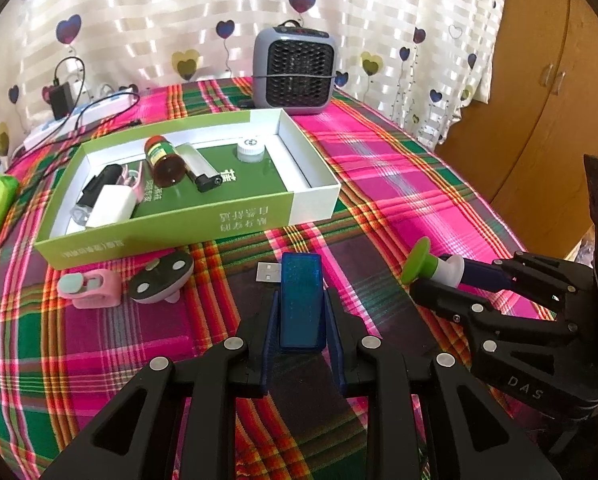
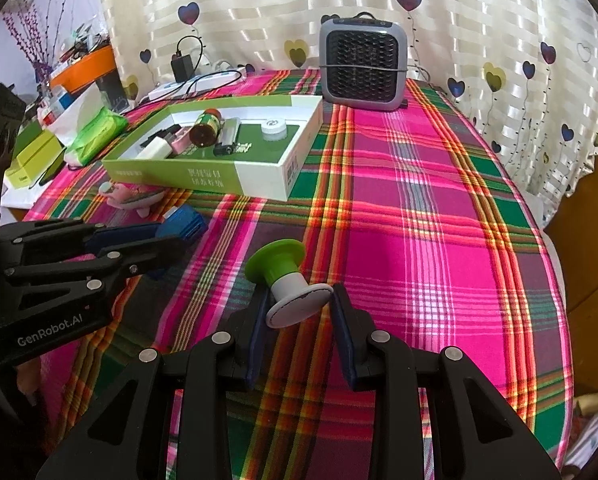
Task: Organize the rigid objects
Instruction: 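Carry the USB stick with the left tool toward the box while the right tool carries the suction cup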
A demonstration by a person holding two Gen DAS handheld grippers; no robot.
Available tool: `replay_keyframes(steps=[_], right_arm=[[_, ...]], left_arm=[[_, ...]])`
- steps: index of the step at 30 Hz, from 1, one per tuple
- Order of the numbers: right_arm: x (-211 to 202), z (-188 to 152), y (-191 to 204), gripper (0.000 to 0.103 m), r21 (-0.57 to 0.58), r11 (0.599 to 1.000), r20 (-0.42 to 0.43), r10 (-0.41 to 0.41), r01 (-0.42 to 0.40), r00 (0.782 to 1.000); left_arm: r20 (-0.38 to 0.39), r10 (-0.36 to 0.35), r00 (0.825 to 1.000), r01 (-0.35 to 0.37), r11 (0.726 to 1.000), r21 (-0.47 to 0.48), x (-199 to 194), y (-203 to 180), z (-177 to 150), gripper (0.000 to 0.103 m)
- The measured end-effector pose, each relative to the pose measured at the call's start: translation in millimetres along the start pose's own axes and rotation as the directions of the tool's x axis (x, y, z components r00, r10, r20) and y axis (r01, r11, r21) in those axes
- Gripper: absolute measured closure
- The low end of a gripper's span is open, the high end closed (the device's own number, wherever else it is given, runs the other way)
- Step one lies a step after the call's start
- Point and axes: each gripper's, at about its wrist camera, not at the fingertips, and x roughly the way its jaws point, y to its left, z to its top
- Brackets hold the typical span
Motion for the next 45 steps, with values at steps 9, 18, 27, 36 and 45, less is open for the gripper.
replay_keyframes(steps=[9, 18, 27, 36, 45], right_arm=[[-9.5, 9.7, 4.1, 0.071, -0.001, 1.000, 0.028, 0.005, -0.005, 1.000], [-11.8, 23.4, 10.2, 0.071, -0.010, 1.000, 0.049, 0.008, -0.007, 0.999], [-3.8, 40.2, 17.1, 0.071, -0.018, 0.999, 0.049, 0.033, -0.032, 0.998], [11.7, 67.2, 22.3, 0.071, -0.021, 0.999, 0.051, 0.041, -0.040, 0.998], [33.7, 93.3, 29.7, 0.071, -0.021, 0.999, 0.042, 0.044, -0.043, 0.998]], left_arm=[[0.031, 0.017, 0.999, -0.017, 1.000, 0.002, -14.4, 3.0, 4.7, 0.082], [0.044, 0.020, 0.999, -0.019, 1.000, -0.024, -21.1, 17.0, 12.0, 0.082], [0.046, 0.034, 0.998, -0.032, 0.998, -0.050, -21.2, 35.5, 19.8, 0.082], [0.055, 0.035, 0.998, -0.032, 0.997, -0.065, -15.8, 52.1, 36.2, 0.082], [0.045, 0.026, 0.999, -0.022, 0.996, -0.088, 0.9, 71.9, 51.6, 0.082]])
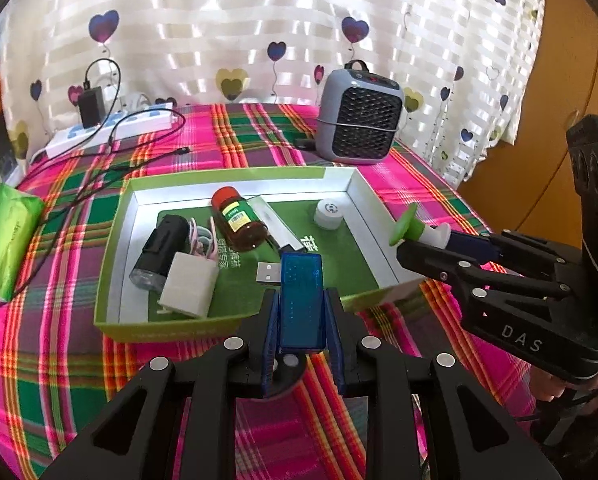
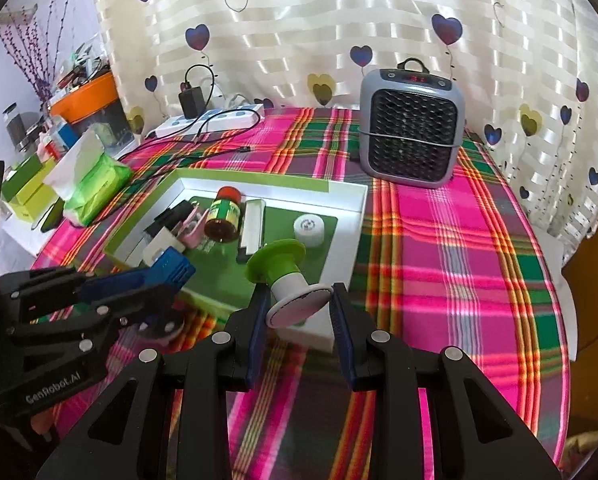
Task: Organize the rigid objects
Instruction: 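Carry the USB stick with the left tool toward the box while the right tool carries the suction cup, then lower the USB stick with the left tool into the box while the right tool lowers the suction cup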
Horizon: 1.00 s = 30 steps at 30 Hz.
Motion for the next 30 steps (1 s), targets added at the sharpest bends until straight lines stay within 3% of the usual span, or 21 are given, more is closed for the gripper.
replay_keyframes(steps=[30], right_arm=[[71.9, 22.9, 5.0, 0.071, -0.028, 0.999, -0.111, -0.017, 0.014, 0.994]], left_arm=[[-0.057, 0.004, 0.998, -0.005, 1.000, -0.021, 46.2, 23.5, 14.7, 0.082]])
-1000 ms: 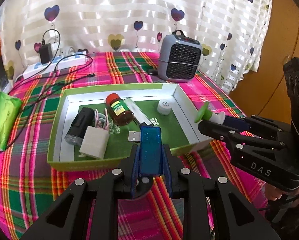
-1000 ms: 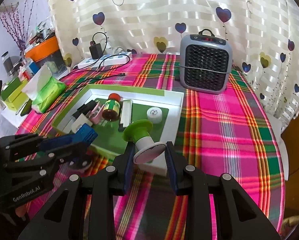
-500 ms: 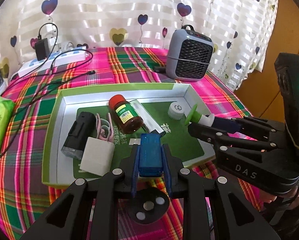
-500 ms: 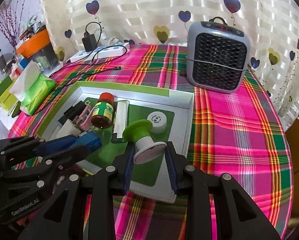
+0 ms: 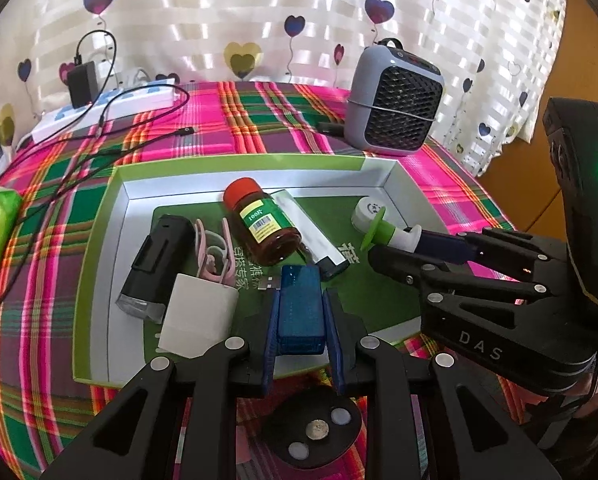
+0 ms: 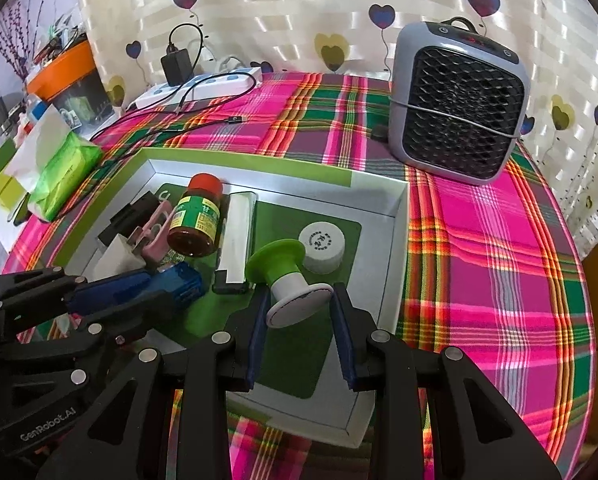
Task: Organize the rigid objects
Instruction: 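Lower the USB stick with the left tool into the box while the right tool lowers the suction cup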
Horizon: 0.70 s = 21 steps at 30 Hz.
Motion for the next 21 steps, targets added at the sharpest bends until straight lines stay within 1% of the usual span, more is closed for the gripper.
replay_keyframes(steps=[13, 21], right_arm=[[8.8, 3.9, 4.2, 0.071, -0.003, 1.000, -0.009, 0.000, 0.000, 1.000], [8.7, 3.8, 3.8, 0.071, -0.003, 1.000, -0.009, -0.001, 0.001, 1.000]], left_arm=[[-0.009, 0.003, 1.000, -0.003, 1.000, -0.004, 0.9, 0.5, 1.2, 0.082], [-0.006, 0.021, 1.000, -0.021, 1.000, 0.006, 1.0, 0.8, 0.4, 0.082]])
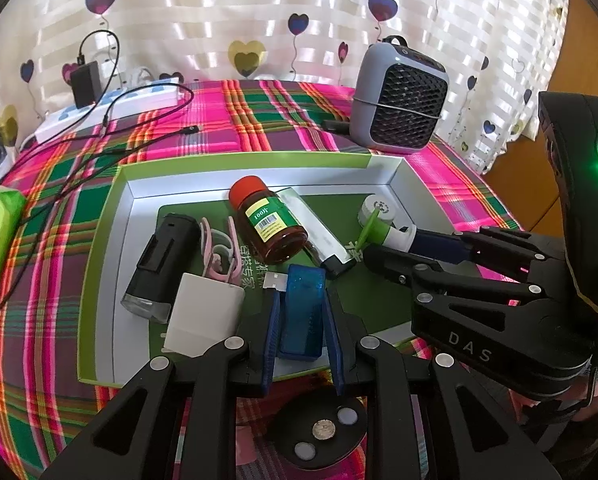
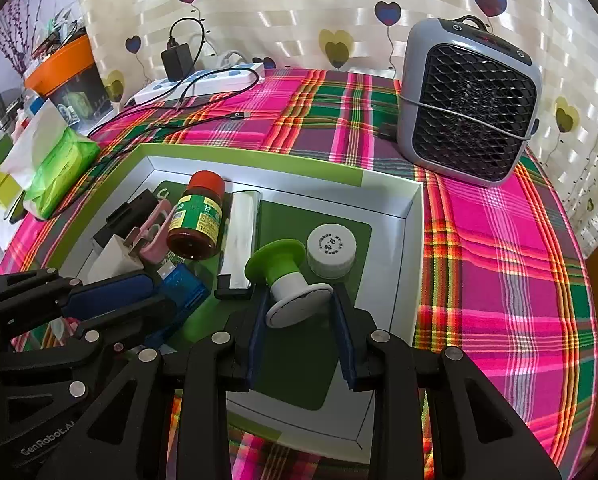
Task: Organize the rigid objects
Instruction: 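Lower the USB stick with the left tool into the box while the right tool lowers the suction cup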
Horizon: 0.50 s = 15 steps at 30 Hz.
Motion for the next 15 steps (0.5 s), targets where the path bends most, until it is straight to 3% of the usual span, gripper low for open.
replay_keyframes(steps=[15], right_arm=[[-8.2, -3.8, 1.7, 0.070, 0.003, 1.000, 0.030, 0.015, -0.015, 0.999]], left_arm=[[0.017, 0.029, 0.999, -0.030, 1.000, 0.002, -9.9, -1.7, -4.3, 0.080]])
